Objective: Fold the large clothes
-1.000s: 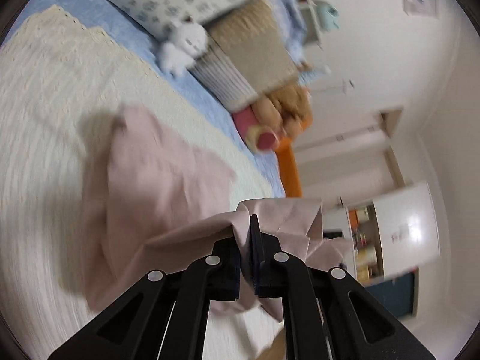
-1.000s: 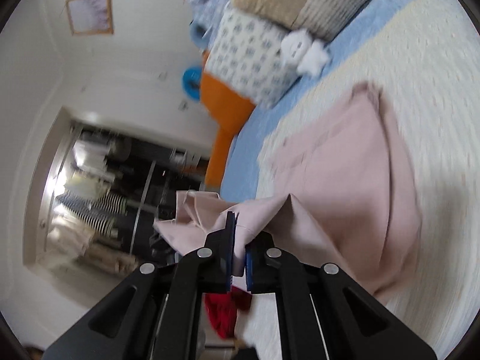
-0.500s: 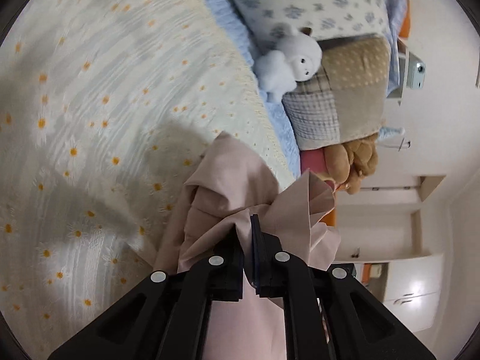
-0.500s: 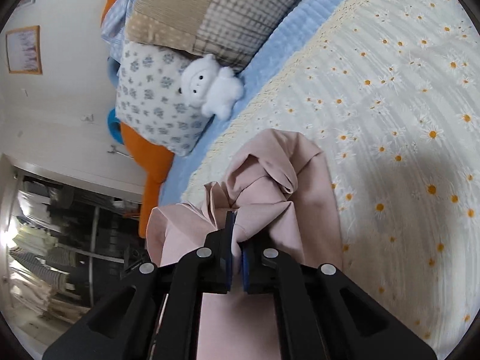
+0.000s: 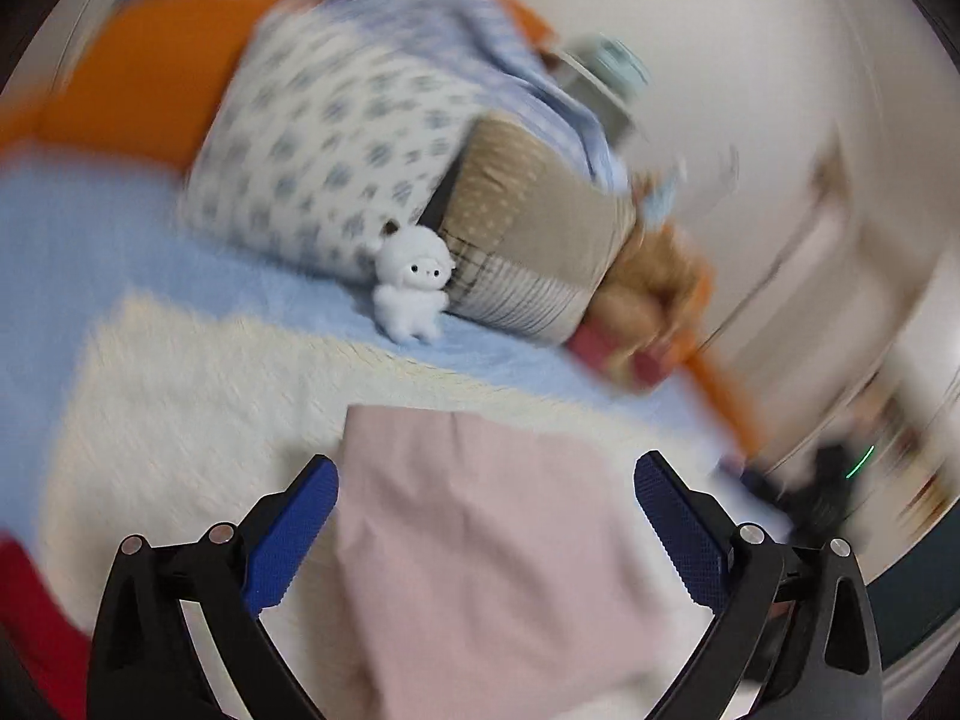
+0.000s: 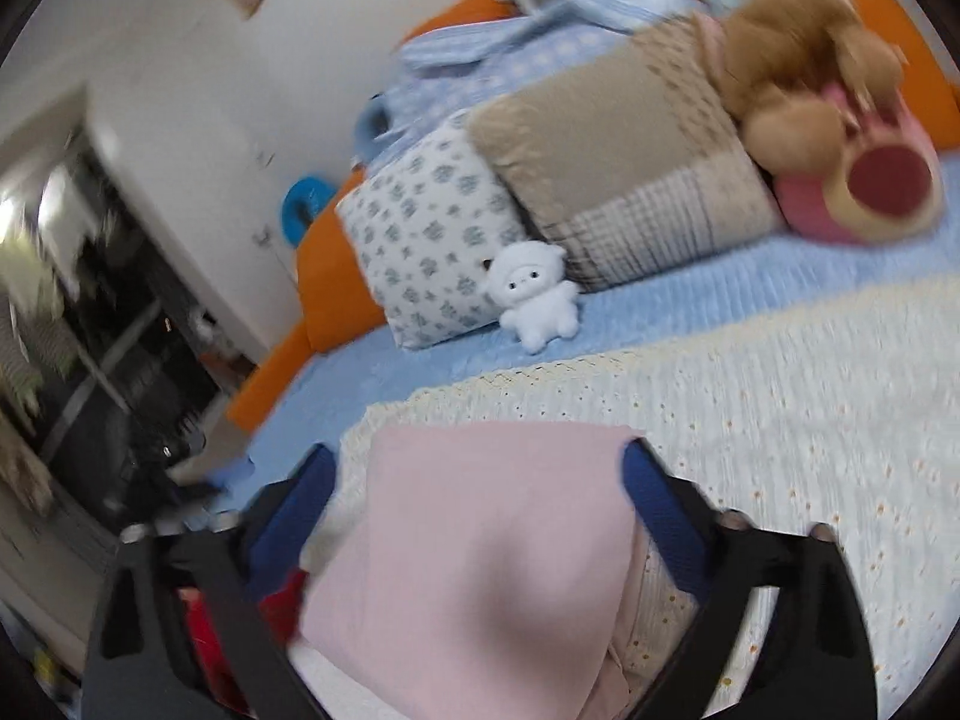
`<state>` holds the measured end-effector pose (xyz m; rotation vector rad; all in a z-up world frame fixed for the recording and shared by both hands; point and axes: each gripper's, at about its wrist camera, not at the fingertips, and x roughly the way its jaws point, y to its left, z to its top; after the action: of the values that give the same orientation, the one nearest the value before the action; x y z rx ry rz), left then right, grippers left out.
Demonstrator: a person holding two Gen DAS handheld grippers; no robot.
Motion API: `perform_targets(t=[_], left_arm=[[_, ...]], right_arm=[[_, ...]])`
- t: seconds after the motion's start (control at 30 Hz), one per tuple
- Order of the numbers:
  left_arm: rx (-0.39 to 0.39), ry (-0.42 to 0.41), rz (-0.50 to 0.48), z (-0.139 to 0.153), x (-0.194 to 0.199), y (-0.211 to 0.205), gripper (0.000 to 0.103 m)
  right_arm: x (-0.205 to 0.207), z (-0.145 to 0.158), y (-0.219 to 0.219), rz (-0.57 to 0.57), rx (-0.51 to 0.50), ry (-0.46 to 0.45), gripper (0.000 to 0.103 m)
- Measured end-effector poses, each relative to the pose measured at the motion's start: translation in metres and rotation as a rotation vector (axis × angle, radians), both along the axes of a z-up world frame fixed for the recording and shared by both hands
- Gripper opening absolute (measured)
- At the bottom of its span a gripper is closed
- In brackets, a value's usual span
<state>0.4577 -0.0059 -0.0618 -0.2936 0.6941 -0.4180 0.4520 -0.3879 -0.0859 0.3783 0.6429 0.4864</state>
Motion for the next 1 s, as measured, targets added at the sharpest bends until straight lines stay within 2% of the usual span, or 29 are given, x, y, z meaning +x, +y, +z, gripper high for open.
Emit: perform_targets(t=[0.03,0.07,0.1,0.13,0.17,0.23,0.27,0.37,0.4,0.47,0.5,0.57,0.67,0.73,0.77,0.8,0.83,0.9,0.97,1.0], left_arm=[[0.128,-0.036,-0.008,-0.004,-0.003,-0.026,0.099],[0.281,-0.062,-0.005,-0.016,-0.001,-0.059,0.098],[0.362,-0.069,-0.019,-0.026,0.000,-0.074,0.090],[0.433,-0.061,-0.036,-0.040,0.003,-0.091,0.072],[0.521,-0.032,-0.056,-0.063,0.015,-0.111,0.064],[0.596,0.019,-0.064,-0.103,0.037,-0.124,0.061],[0.590,0.047,-0.053,-0.120,0.049,-0.122,0.062],[0.467,0.114,0.001,-0.150,0.077,-0.101,0.073],[0.421,0.120,0.020,-0.157,0.087,-0.093,0.079],[0.396,0.113,0.032,-0.169,0.098,-0.084,0.082],[0.392,0.107,0.036,-0.172,0.099,-0.086,0.082],[0.411,0.099,0.037,-0.176,0.098,-0.088,0.083],[0.456,0.113,0.028,-0.173,0.100,-0.087,0.083],[0.471,0.140,0.027,-0.156,0.090,-0.082,0.083],[0.455,0.142,0.030,-0.142,0.077,-0.073,0.084],[0.437,0.134,0.028,-0.125,0.056,-0.068,0.093],[0.411,0.126,0.021,-0.109,0.034,-0.056,0.098],[0.357,0.138,0.003,-0.090,-0.004,-0.031,0.100],[0.223,0.217,-0.032,-0.089,-0.036,0.001,0.100],[0.164,0.255,-0.039,-0.093,-0.046,0.012,0.100]], right_arm=[[0.010,-0.013,0.021,-0.007,-0.076,0.061,0.035],[0.019,-0.024,0.034,-0.027,-0.126,0.109,0.016],[0.027,-0.038,0.043,-0.060,-0.172,0.143,0.012],[0.032,-0.047,0.050,-0.078,-0.197,0.149,0.012],[0.040,-0.058,0.058,-0.091,-0.225,0.149,0.012],[0.059,-0.085,0.075,-0.103,-0.266,0.157,0.012],[0.065,-0.095,0.078,-0.103,-0.277,0.163,0.012],[0.090,-0.124,0.084,-0.110,-0.286,0.179,0.009],[0.097,-0.132,0.081,-0.115,-0.264,0.181,0.009],[0.105,-0.145,0.073,-0.121,-0.213,0.188,0.008],[0.108,-0.153,0.069,-0.123,-0.179,0.190,0.008],[0.106,-0.155,0.068,-0.126,-0.177,0.189,0.008],[0.102,-0.146,0.078,-0.108,-0.262,0.189,0.011],[0.095,-0.130,0.078,-0.070,-0.294,0.212,0.022],[0.082,-0.115,0.071,-0.053,-0.285,0.201,0.048],[0.068,-0.103,0.063,-0.038,-0.262,0.173,0.089],[0.038,-0.084,0.046,-0.025,-0.220,0.112,0.100],[-0.005,-0.067,0.019,0.001,-0.157,0.082,0.099],[-0.041,-0.065,-0.010,0.046,-0.040,0.147,0.099],[-0.062,-0.073,-0.028,0.075,0.074,0.212,0.099]])
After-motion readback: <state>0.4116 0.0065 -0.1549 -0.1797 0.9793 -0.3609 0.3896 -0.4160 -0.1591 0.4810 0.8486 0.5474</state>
